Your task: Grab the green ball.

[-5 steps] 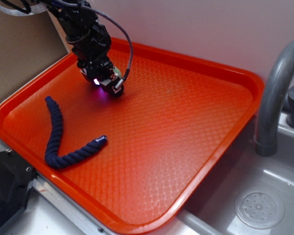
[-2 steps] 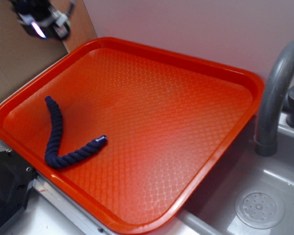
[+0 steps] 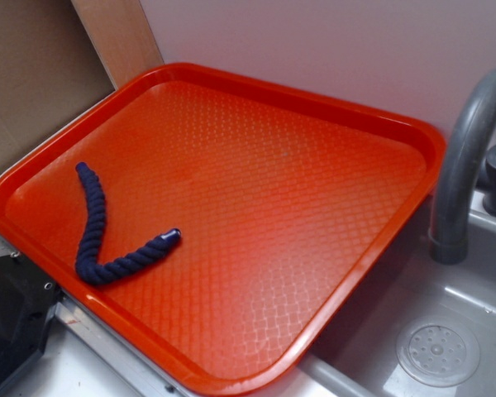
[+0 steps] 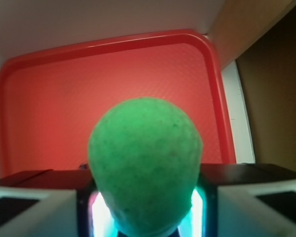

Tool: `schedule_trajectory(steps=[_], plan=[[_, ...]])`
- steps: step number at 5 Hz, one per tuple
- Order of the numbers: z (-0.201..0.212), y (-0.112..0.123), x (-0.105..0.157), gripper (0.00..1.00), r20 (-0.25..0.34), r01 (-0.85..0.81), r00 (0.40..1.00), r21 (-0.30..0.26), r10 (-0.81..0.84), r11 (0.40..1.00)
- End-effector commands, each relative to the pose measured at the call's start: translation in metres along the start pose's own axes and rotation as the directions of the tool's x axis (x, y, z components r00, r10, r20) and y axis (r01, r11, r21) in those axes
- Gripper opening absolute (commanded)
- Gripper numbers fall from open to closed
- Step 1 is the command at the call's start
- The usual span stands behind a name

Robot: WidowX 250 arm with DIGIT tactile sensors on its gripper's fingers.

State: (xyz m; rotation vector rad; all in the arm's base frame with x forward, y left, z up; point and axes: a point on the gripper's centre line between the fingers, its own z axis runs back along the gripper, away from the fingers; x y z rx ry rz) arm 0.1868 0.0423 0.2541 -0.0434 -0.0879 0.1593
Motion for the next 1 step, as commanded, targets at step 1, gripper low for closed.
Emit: schedule_trajectory(steps=[1], plan=[[0.0097,0.0003,-0.0041,0.0,0.102,0.014,0.995,0.013,-0.015,1.0]])
